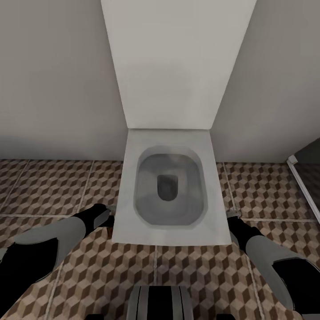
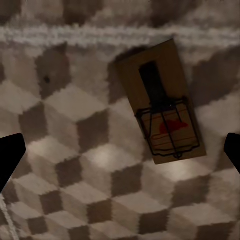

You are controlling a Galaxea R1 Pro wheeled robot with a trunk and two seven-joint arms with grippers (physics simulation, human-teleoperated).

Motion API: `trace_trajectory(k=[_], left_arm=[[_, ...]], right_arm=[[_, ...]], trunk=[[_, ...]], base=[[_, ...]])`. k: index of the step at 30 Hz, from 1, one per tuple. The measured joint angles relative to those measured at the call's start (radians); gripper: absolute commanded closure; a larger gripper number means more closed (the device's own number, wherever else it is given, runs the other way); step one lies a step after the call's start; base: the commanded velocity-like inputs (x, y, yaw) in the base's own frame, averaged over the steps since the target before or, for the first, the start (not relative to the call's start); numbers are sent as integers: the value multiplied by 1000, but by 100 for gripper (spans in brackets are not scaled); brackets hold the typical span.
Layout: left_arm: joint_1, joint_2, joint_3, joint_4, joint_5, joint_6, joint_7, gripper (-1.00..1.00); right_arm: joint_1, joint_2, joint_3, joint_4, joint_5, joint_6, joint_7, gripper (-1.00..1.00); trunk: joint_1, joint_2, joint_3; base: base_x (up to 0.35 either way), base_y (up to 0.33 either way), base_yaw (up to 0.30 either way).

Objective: Take the four mousetraps from the cabinet in the bathroom and place them on the bathroom floor. Make sure all four end up on the same floor surface, and ensure that at least two of them are either under or directly next to the same bathroom sink.

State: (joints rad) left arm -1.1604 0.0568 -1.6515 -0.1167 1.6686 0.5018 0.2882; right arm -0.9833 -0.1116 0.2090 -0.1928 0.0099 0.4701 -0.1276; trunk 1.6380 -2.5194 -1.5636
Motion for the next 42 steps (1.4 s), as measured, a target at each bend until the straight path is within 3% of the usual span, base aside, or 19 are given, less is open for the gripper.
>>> trace_trajectory(k=[25,36,42], left_arm=[[0,-1,10,1,1,-5,5,-100],[0,0,11,4,3,-5,7,-100],[0,4,12,6,3,-5,8,-100]], right_arm=[[0,-4,1,-4,0,1,-2,-100],[0,-42,-2,-8,0,3,-28,-100],[0,-79,-5,-27,0,3,-56,-100]], trunk=[[0,0,0],[0,0,0],[0,0,0]], base=[[0,0,0],[0,0,0],[0,0,0]])
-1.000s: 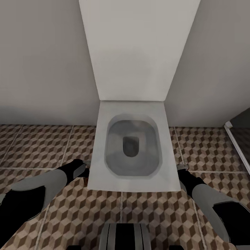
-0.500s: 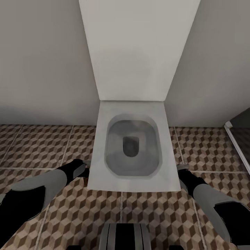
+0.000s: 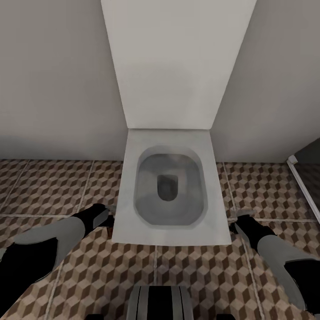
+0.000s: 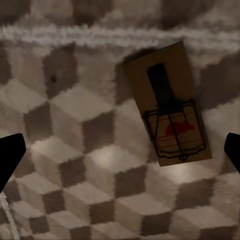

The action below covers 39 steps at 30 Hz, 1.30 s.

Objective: Take the four mousetraps from the cabinet in the bathroom and place them on the bathroom floor. Make sure all four end up on the same floor surface, and ensure that at least two of them are either under or directly next to the same bathroom sink.

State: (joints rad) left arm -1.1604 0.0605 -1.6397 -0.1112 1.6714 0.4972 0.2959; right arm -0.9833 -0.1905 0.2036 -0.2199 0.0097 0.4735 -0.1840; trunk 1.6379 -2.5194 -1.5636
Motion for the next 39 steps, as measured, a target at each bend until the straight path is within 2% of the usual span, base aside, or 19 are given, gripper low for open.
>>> trace_trajectory(k=[6,23,29,39], left_arm=[[0,2,10,0,0,0,0,-100],[0,13,47,1,0,0,-1,-100],[0,29,73,1,0,1,-4,-100],[0,40,147,-3,0,4,-10,-100]], right_arm=[[-2,-49,-3,-25,-1,2,-10,-100],[-10,-130,-7,-64,-6,3,-5,-100],[-10,-147,-11,-92,-9,3,1,-100],[-11,-164,-31,-132,-13,3,28,-100]], trunk=[[0,0,0],[0,0,0],[0,0,0],[0,0,0]], base=[[0,0,0],[0,0,0],[0,0,0],[0,0,0]])
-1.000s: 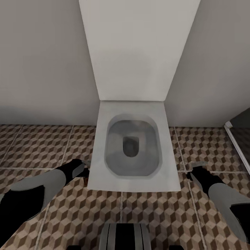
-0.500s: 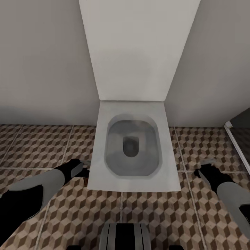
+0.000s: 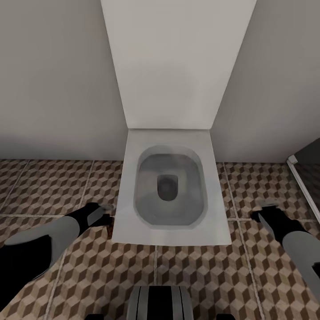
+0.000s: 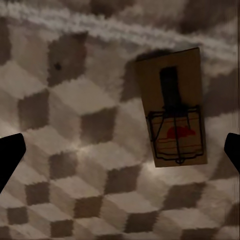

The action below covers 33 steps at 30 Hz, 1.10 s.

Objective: Take the four mousetraps from the cabinet in the bathroom and place them on the bathroom floor. Make sure all four end up on the same floor surface, and ensure that at least two of them are either under or directly next to the same bathroom sink.

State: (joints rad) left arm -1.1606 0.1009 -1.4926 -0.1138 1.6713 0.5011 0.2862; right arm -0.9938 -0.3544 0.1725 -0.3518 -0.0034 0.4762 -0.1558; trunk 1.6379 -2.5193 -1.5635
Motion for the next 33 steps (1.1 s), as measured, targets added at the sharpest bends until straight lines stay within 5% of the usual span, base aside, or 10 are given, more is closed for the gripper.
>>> trace_trajectory(k=[6,13,19,24,33], left_arm=[[0,2,17,-1,0,1,-20,-100],[0,21,22,-3,-2,1,-102,-100],[-1,47,22,-4,-2,0,-178,-100],[-2,52,21,-4,-2,-2,-196,-100],[-2,51,21,-7,-2,-3,-201,-100]], right_arm=[[0,-13,-4,-33,-1,3,91,-100],[0,-66,-23,-63,-2,18,300,-100],[0,-108,-181,-67,0,20,467,-100],[0,-123,-252,-69,7,18,520,-100],[1,-134,-271,-72,9,16,533,-100]], trunk=[[0,0,0],[0,0,0],[0,0,0],[0,0,0],[0,0,0]], base=[[0,0,0],[0,0,0],[0,0,0],[0,0,0],[0,0,0]])
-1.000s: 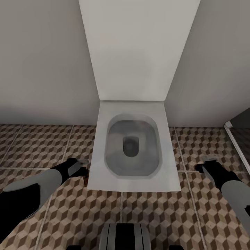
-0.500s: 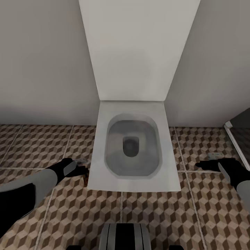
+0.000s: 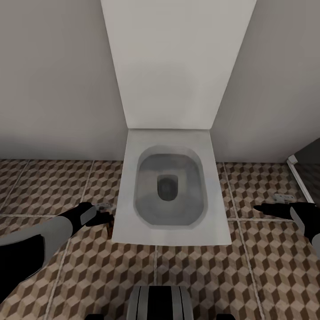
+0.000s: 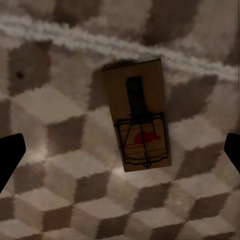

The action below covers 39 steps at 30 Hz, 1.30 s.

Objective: Take the four mousetraps from the cabinet in the bathroom and place them on the bathroom floor. Make sure all four end up on the same floor surface, and ensure that at least two of them are either under or directly next to the same bathroom sink.

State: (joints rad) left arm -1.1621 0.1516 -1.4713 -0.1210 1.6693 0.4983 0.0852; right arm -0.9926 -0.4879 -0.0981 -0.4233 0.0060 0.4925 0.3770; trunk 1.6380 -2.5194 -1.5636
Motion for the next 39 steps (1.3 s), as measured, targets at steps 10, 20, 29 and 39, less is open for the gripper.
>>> trace_trajectory(k=[10,20,29,39], left_arm=[[0,0,1,-2,-1,-1,-3,-100],[0,-4,2,-3,-2,-2,-7,-100],[1,-5,3,-3,-1,-1,-7,-100],[0,-8,2,-3,-2,-1,-8,-100]], right_arm=[[0,0,-2,0,1,-2,-1,-100],[0,1,0,0,1,-3,-2,-100],[1,1,0,0,2,-4,-2,-100],[1,1,0,1,2,-4,-3,-100]], trunk=[[0,0,0],[0,0,0],[0,0,0],[0,0,0]], base=[[0,0,0],[0,0,0],[0,0,0],[0,0,0]])
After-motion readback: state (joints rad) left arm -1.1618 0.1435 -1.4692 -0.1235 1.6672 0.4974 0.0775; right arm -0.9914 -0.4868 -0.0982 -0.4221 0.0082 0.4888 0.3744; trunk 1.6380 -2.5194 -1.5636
